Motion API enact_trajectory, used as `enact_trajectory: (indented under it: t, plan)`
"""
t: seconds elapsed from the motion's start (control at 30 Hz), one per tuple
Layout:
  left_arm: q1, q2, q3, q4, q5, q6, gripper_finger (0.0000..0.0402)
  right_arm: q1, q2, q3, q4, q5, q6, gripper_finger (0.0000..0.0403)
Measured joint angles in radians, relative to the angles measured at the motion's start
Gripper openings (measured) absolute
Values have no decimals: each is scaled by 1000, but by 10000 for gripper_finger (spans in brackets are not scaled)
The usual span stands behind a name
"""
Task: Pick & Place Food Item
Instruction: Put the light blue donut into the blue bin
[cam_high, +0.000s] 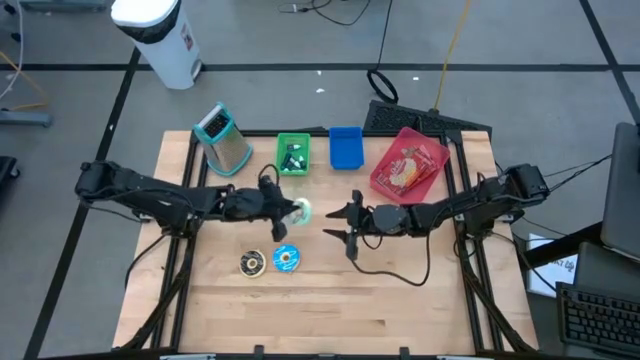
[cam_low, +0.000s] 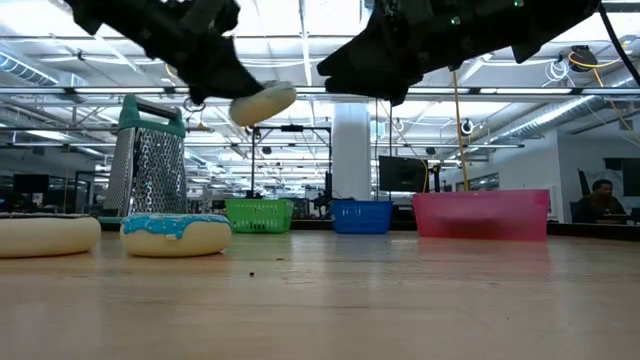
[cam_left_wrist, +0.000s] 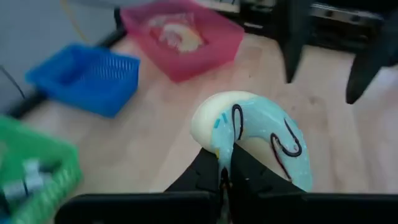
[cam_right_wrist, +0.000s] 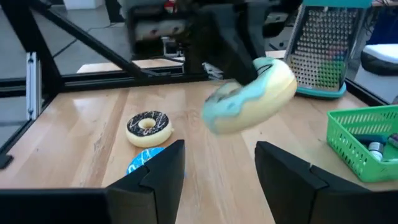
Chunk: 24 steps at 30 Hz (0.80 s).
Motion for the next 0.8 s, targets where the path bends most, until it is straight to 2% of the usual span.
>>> enact_trajectory:
  t: [0.2, 0.3, 0.47, 0.6, 0.8]
  plan:
    - [-57, 135, 61, 140, -26, 265, 26, -13, 0, 0, 43, -3, 70, 218]
    - [-74, 205, 107, 155, -37, 327, 28, -16, 0, 0, 48, -3, 82, 234]
    - [-102, 276, 182, 136, -123, 390, 29, -16, -1, 0, 18, -1, 128, 241]
    - [-125, 278, 205, 145, -164, 426, 29, -18, -2, 0, 6, -1, 133, 222]
    - [-152, 276, 210, 153, -208, 454, 30, -23, -1, 0, -1, -40, 133, 161]
